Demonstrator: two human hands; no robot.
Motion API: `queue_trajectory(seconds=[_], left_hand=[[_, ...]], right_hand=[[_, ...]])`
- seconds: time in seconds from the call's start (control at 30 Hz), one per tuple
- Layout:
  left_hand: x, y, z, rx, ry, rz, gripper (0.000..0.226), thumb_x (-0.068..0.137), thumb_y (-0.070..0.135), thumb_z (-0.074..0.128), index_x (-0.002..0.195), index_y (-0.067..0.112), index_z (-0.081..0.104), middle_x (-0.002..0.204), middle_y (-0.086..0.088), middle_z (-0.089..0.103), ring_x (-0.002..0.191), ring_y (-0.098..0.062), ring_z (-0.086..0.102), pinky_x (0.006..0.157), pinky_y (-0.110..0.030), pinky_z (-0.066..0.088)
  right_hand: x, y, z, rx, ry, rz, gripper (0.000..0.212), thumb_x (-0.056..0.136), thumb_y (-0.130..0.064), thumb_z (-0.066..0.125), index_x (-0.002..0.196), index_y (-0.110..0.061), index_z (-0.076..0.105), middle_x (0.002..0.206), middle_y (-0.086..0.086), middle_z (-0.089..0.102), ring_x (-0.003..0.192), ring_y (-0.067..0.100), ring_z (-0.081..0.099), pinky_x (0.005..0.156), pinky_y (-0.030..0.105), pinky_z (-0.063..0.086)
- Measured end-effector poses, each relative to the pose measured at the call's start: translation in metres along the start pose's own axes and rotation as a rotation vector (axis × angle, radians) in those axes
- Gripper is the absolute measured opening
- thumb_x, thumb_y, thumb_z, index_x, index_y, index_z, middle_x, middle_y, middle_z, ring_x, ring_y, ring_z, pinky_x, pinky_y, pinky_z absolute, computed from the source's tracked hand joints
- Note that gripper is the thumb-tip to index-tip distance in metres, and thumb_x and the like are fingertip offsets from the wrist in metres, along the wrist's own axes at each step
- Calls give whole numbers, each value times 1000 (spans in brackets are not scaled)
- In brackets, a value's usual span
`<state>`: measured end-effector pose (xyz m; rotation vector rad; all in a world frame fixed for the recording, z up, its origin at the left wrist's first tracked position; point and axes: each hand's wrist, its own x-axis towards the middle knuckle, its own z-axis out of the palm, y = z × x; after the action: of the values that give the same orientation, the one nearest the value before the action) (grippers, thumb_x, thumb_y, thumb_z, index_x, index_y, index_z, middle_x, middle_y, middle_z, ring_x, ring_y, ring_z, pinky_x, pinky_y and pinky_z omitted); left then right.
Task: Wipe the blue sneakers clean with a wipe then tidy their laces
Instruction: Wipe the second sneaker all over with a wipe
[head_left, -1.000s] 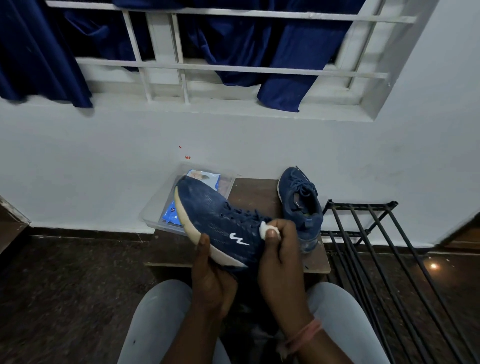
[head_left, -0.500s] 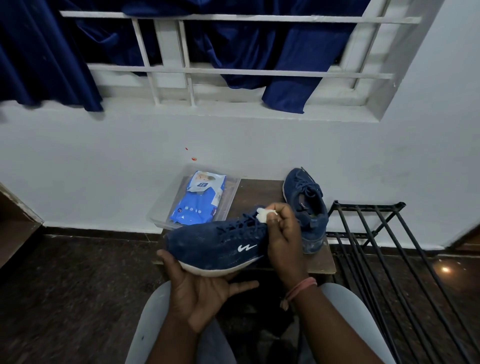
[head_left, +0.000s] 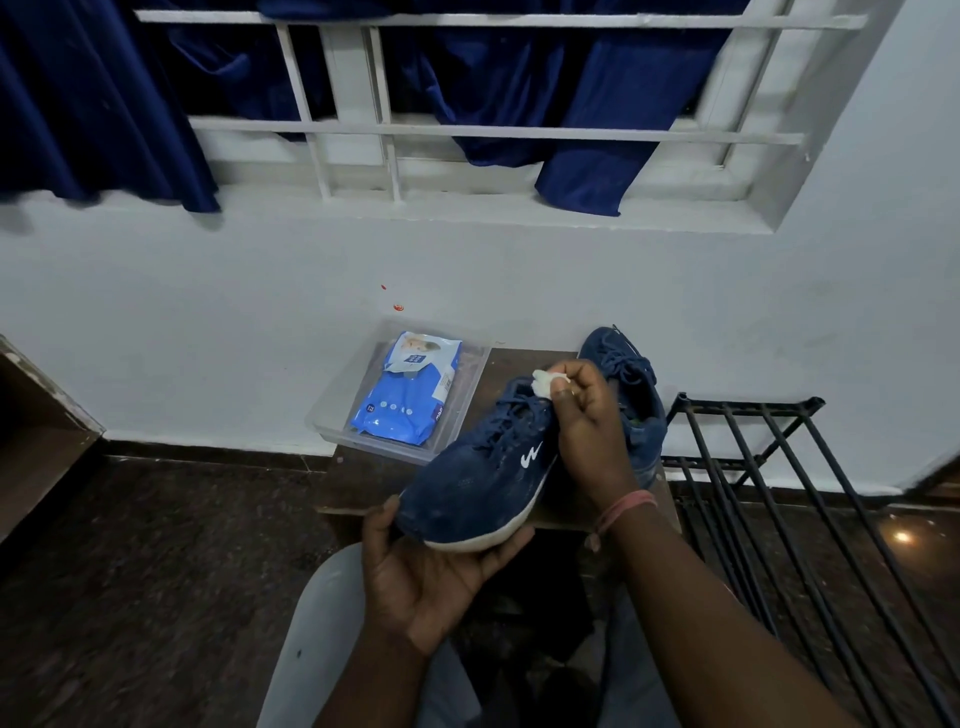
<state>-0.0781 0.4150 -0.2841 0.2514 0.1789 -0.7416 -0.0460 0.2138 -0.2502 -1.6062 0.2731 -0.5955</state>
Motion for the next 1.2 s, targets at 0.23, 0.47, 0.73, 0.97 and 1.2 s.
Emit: queue_trajectory(seconds=[0.23,0.47,0.73,0.97,1.2], left_hand=[[3,0,1,57,-54,-92,86,72,32,81,147,6,49,150,-28,49,133,-53,50,105,-72,39],[3,-1,-3,57,29,11,48,33,3,100,72,1,72,67,-11,68,62,-21,73,57,-30,61],[10,-3,-13,128,77,3,50,59,14,87,106,-1,74,95,-17,75,85,-30,75,74,-38,63],[11,-4,-14,78,106,3,48,81,16,59,124,-2,67,117,-22,70,99,-35,72,74,-42,62],[13,-4,-19,143,37,9,53,45,10,94,94,-2,77,87,-14,73,78,-26,75,70,-36,63]], right_hand=[[-81,-19,5,-495,179,-384,7,100,-13,52,98,-15,59,102,-7,53,98,18,53,85,36,44],[-139,-10,54,-627,-219,-401,16,94,-8,63,108,-14,69,101,1,62,93,13,58,83,29,49],[-130,1,41,-737,-181,-357,17,96,-11,62,111,-12,69,98,2,58,90,15,57,81,26,48],[-120,7,31,-690,-23,-267,7,93,-12,70,95,-18,66,89,-7,58,82,-3,45,74,10,32],[-133,8,38,-623,-232,-309,9,99,-15,62,101,-20,69,92,-7,58,85,3,55,77,15,44]])
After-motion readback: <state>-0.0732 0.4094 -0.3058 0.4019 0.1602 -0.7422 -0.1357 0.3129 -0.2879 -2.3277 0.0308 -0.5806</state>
